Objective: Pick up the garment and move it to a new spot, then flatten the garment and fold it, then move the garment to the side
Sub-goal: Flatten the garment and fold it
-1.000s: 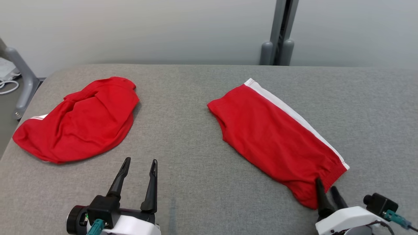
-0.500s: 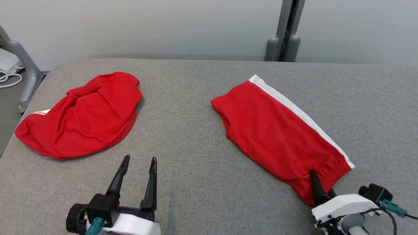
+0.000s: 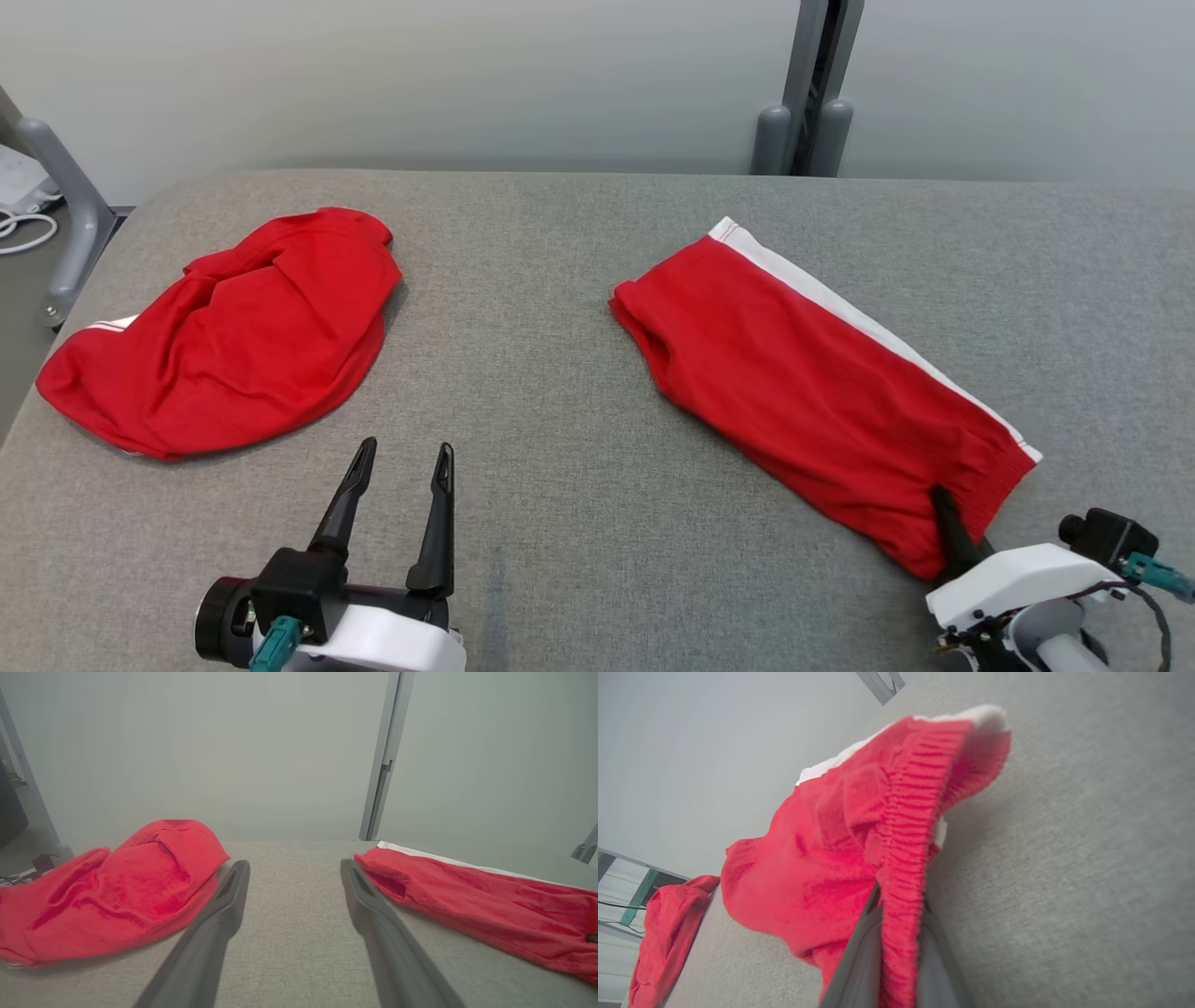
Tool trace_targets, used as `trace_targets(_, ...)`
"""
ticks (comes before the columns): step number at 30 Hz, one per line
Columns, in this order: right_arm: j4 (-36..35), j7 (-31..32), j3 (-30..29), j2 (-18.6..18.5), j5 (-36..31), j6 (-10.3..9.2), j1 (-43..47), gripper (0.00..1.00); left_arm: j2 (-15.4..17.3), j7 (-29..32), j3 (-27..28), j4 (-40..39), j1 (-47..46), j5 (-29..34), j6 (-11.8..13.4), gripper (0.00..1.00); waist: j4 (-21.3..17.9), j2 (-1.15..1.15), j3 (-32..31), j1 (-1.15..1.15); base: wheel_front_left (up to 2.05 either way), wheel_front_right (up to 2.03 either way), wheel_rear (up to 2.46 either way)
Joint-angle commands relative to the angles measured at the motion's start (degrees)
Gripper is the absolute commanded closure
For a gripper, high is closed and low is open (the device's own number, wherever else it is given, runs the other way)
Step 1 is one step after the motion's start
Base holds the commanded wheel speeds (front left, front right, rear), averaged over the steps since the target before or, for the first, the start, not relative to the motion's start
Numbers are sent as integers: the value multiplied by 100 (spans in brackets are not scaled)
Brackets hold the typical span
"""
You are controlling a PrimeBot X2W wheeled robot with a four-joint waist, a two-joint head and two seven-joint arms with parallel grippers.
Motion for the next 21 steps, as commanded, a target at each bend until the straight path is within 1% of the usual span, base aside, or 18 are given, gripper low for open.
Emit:
trace_targets(1, -11, -7, 24, -70, -36, 0, -21, 100, 24, -16, 4, -20, -32, -18, 25, 0, -9, 0, 13, 0, 0, 0, 0)
trace_targets(4, 5, -8, 245, -368, -122, 0, -121, 100, 23, -16, -13, -21, -65, -25, 18, 0, -27, 0, 76, 0, 0, 0, 0)
trace_targets(9, -31, 85, 663, -1029, -114, 0, -372, 100, 22, -16, -47, -15, -155, -27, 13, 0, -59, 0, 242, 0, 0, 0, 0)
trace_targets(16, -89, 574, 1367, -2069, -92, 0, -935, 100, 23, -16, -116, 23, -331, 24, -58, 0, -20, 0, 546, 0, 0, 0, 0)
trace_targets(21, 30, 826, 2040, -2784, -427, 0, -1524, 100, 24, -16, -160, 74, -477, 70, -100, 0, 62, 0, 805, 0, 0, 0, 0)
